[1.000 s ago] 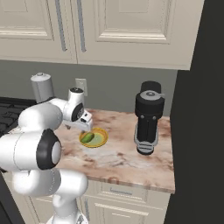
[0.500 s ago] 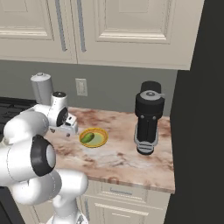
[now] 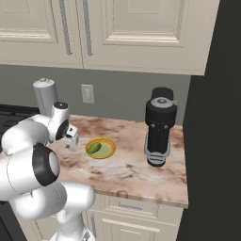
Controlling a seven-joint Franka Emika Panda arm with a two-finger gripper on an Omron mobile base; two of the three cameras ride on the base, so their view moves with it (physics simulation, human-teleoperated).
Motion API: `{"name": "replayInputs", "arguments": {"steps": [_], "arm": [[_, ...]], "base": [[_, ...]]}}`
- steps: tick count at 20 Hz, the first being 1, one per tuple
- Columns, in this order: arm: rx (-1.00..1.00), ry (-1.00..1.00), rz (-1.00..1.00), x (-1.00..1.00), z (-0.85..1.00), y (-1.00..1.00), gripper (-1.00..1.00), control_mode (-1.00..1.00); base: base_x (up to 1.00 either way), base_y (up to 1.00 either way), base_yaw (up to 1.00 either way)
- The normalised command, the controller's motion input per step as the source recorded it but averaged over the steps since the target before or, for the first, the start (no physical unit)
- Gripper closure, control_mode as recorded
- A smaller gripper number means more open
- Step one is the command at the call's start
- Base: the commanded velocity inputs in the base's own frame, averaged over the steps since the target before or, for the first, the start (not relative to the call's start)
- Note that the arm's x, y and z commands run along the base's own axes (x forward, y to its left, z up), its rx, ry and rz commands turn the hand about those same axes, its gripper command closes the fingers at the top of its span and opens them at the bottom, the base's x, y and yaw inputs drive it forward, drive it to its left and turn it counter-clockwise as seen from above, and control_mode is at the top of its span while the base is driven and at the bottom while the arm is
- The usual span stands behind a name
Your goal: Remove the mango from the bowl and place it on the small plate. Then place the bowl with only the chicken drumstick in the microwave, close the door, and press the start button to microwave the chicken drumstick.
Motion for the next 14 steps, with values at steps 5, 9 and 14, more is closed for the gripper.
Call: {"name": "replayInputs", "arguments": {"steps": [5,9,14], "arm": [[0.06,0.00,0.08,0.00,-0.16,0.39,-1.00,-1.00],[0.08,0.03,0.07,0.00,-0.01,0.29,-1.00,-1.00],[0.12,0.00,0.07,0.00,-0.11,0.14,-1.00,-1.00]], "base": [[0.00,0.00,0.00],[0.00,0.00,0.00],[0.00,0.00,0.00]]}}
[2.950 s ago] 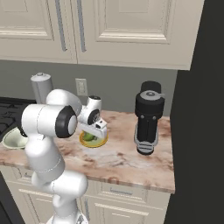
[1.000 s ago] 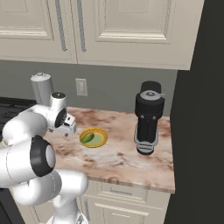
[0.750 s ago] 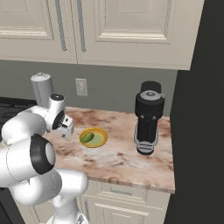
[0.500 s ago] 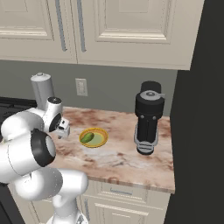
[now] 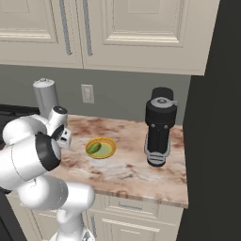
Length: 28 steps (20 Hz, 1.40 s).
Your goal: Remove the mango from the bowl and place it on the small plate. Then place the bowl with only the chicken drumstick in the microwave, close the door, and press the start button to microwave the chicken drumstick.
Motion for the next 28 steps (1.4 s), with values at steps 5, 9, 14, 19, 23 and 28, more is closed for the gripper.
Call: {"name": "replayInputs", "arguments": {"steps": [5,9,14,19,23,28], "arm": [[0.13,0.00,0.04,-0.02,-0.02,0.04,-1.00,-1.00],[0.07,0.00,0.00,-0.03,0.00,0.00,-1.00,-1.00],[0.03,0.01,0.00,-0.01,0.00,0.03,-1.00,-1.00],[0.01,0.03,0.00,0.00,-0.05,0.17,-1.00,-1.00],[0.00,0.03,0.00,0.00,-0.14,0.27,-1.00,-1.00],[0.00,0.02,0.00,0.00,-0.23,0.19,-1.00,-1.00]], "base": [[0.00,0.00,0.00],[0.00,0.00,0.00],[0.00,0.00,0.00],[0.00,0.00,0.00],[0.00,0.00,0.00],[0.00,0.00,0.00]]}}
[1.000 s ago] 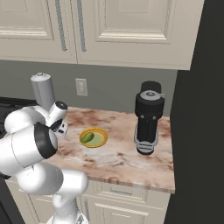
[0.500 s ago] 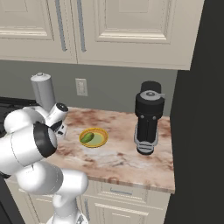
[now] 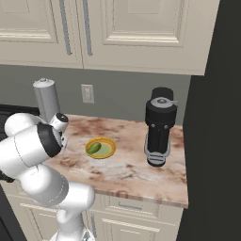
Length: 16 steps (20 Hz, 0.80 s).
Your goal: Remove the mango from the bowl and place it on the small plate. Then place the bowl with only the chicken drumstick in the microwave, close the door, and press the start button to microwave the chicken drumstick.
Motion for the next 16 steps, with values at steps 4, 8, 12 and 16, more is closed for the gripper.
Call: {"name": "replayInputs", "arguments": {"steps": [4,8,12,16], "arm": [[0.01,0.00,0.00,0.00,-0.14,0.04,-1.00,-1.00],[0.03,0.00,0.00,-0.03,-0.01,0.00,1.00,-1.00],[0.01,-0.04,0.00,-0.07,0.00,0.00,1.00,-1.00],[0.00,-0.01,0.00,-0.08,0.00,0.04,1.00,-1.00]], "base": [[0.00,0.00,0.00],[0.00,0.00,0.00],[0.00,0.00,0.00],[0.00,0.00,0.00]]}}
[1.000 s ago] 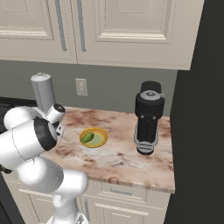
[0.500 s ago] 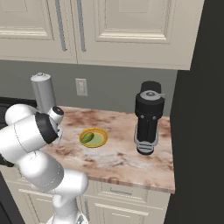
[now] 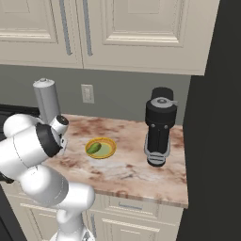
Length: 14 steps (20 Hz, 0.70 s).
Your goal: Remove the mango from the bowl and place it on the small plate. Then place the bowl with only the chicken drumstick in the microwave, close the door, and press the start button to microwave the chicken drumstick.
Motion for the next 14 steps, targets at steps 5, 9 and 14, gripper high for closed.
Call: {"name": "replayInputs", "arguments": {"steps": [5,9,14], "arm": [[0.00,0.00,0.00,-0.06,0.04,0.02,1.00,-1.00],[0.03,-0.15,-0.03,-0.35,0.52,-0.02,1.00,-1.00],[0.08,-0.11,-0.02,-0.45,0.50,-0.19,1.00,-1.00]], "base": [[0.00,0.00,0.00],[0.00,0.00,0.00],[0.00,0.00,0.00]]}}
